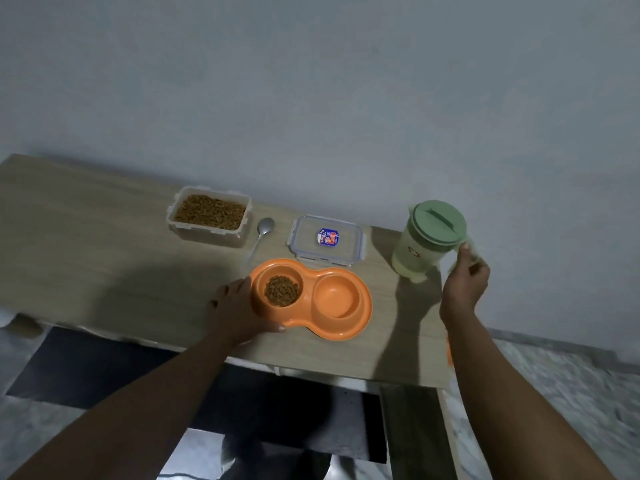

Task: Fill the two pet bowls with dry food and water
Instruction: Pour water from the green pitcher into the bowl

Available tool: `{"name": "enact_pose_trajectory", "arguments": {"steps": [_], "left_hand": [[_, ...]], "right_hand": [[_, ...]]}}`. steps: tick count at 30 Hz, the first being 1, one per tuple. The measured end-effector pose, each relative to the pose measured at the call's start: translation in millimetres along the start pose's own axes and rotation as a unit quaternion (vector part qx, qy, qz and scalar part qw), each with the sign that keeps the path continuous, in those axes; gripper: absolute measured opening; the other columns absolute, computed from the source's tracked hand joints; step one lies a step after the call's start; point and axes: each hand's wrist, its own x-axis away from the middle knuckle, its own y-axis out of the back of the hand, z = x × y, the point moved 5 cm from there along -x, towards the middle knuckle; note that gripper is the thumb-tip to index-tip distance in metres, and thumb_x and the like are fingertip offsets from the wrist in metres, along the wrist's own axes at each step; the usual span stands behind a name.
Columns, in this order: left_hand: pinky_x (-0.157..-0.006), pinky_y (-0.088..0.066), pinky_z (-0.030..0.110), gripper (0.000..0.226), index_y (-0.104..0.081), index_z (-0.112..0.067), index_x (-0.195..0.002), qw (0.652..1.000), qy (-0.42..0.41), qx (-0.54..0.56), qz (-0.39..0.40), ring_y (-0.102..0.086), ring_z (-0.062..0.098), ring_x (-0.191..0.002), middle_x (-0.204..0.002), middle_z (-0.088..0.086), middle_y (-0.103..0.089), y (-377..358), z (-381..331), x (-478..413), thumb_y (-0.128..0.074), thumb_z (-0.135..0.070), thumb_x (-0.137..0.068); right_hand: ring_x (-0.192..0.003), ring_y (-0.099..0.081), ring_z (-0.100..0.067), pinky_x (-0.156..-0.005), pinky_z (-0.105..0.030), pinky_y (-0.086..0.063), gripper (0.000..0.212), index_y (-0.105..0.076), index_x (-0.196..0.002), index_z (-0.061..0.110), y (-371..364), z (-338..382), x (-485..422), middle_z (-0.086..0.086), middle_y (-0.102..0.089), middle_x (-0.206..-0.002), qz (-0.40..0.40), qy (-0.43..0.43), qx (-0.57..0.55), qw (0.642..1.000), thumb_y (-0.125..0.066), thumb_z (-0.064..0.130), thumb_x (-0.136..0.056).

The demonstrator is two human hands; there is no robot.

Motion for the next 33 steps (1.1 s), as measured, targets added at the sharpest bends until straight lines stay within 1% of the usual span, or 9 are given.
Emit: {"name": "enact_pose_trajectory", "arguments": {"steps": [4,7,9,11,15,19,23,28,33], "left_hand": [[-0.104,-0.043,0.049,0.13,-0.041,-0.031,-0.142,1.0,0.016,-0.014,-0.004,-0.047,0.03,-0.133,-0.139,-0.003,-0.053,-2.2,-8.9,2.7,-0.081,-0.08,-0.029],[-0.102,-0.047,0.05,0.128,-0.043,-0.036,-0.138,1.0,0.027,-0.013,-0.006,-0.051,0.028,-0.13,-0.136,-0.006,-0.057,-11.0,-5.2,2.0,-0.075,-0.087,-0.025],[-0.101,-0.048,0.05,0.123,-0.045,-0.039,-0.135,0.999,0.031,-0.014,-0.01,-0.054,0.026,-0.128,-0.132,-0.008,-0.059,-13.9,-5.1,1.6,-0.073,-0.089,-0.026],[-0.098,-0.051,0.05,0.118,-0.047,-0.041,-0.13,0.999,0.024,-0.016,-0.016,-0.058,0.025,-0.124,-0.127,-0.01,-0.062,-18.1,-1.7,-1.6,-0.07,-0.093,-0.027],[-0.093,-0.054,0.048,0.117,-0.05,-0.041,-0.125,0.999,0.024,-0.018,-0.022,-0.062,0.022,-0.116,-0.12,-0.012,-0.065,-28.5,12.2,-11.4,-0.067,-0.097,-0.024],[-0.103,-0.048,0.05,0.119,-0.045,-0.039,-0.135,1.0,0.014,-0.001,-0.014,-0.052,0.027,-0.13,-0.132,-0.006,-0.06,-13.7,-6.0,2.6,-0.076,-0.086,-0.03],[-0.106,-0.045,0.051,0.125,-0.042,-0.035,-0.139,1.0,0.006,0.008,-0.01,-0.048,0.026,-0.133,-0.135,-0.006,-0.057,-10.2,-9.7,5.3,-0.079,-0.081,-0.029],[-0.095,-0.053,0.049,0.127,-0.048,-0.035,-0.129,0.999,-0.013,0.015,-0.025,-0.062,0.023,-0.116,-0.121,-0.008,-0.066,-31.0,16.4,-15.9,-0.064,-0.099,-0.02],[-0.098,-0.05,0.047,0.124,-0.054,-0.023,-0.129,0.997,-0.058,0.007,-0.055,-0.064,0.026,-0.111,-0.118,-0.001,-0.069,-22.6,4.4,-7.2,-0.07,-0.092,-0.027]], "right_hand": [[-0.084,-0.06,-0.02,-0.071,-0.032,-0.049,0.053,-0.063,-0.093,0.012,-7.5,0.6,-12.6,-0.011,-0.067,-0.097,0.039,-0.006,-0.017,0.999,-0.066,0.063,-0.079],[-0.062,-0.05,-0.015,-0.061,-0.031,-0.044,0.046,-0.052,-0.06,0.02,-15.0,-1.1,-6.0,0.0,-0.053,-0.064,0.04,-0.034,-0.061,0.997,-0.074,0.059,-0.074],[-0.056,-0.04,-0.017,-0.058,-0.031,-0.038,0.054,-0.043,-0.051,0.02,-15.8,-2.8,-1.8,0.001,-0.043,-0.056,0.04,-0.035,-0.072,0.996,-0.077,0.057,-0.071],[-0.058,-0.033,-0.019,-0.058,-0.034,-0.033,0.062,-0.036,-0.051,0.017,-12.3,-1.8,-2.2,-0.005,-0.033,-0.057,0.071,-0.009,-0.056,0.996,-0.077,0.059,-0.07],[-0.062,-0.032,-0.023,-0.059,-0.035,-0.031,0.072,-0.043,-0.058,-0.004,-5.4,17.7,-3.7,-0.012,-0.033,-0.064,0.19,0.064,-0.004,0.98,-0.077,0.059,-0.068],[-0.055,-0.034,-0.019,-0.055,-0.03,-0.03,0.077,-0.044,-0.06,-0.01,-11.6,47.3,13.3,-0.009,-0.035,-0.059,0.294,0.147,0.126,0.936,-0.081,0.058,-0.064],[-0.048,-0.035,-0.015,-0.051,-0.03,-0.029,0.067,-0.045,-0.059,0.011,-23.3,59.8,34.4,-0.001,-0.04,-0.051,0.311,0.202,0.282,0.885,-0.083,0.067,-0.056],[-0.047,-0.047,-0.014,-0.048,-0.027,-0.034,0.066,-0.046,-0.056,0.016,-32.5,69.2,56.8,0.006,-0.05,-0.049,0.302,0.267,0.412,0.817,-0.078,0.074,-0.054],[-0.057,-0.056,-0.018,-0.05,-0.027,-0.034,0.064,-0.049,-0.056,0.018,-42.5,76.8,74.4,0.004,-0.054,-0.053,0.295,0.303,0.482,0.767,-0.075,0.076,-0.054]]}}
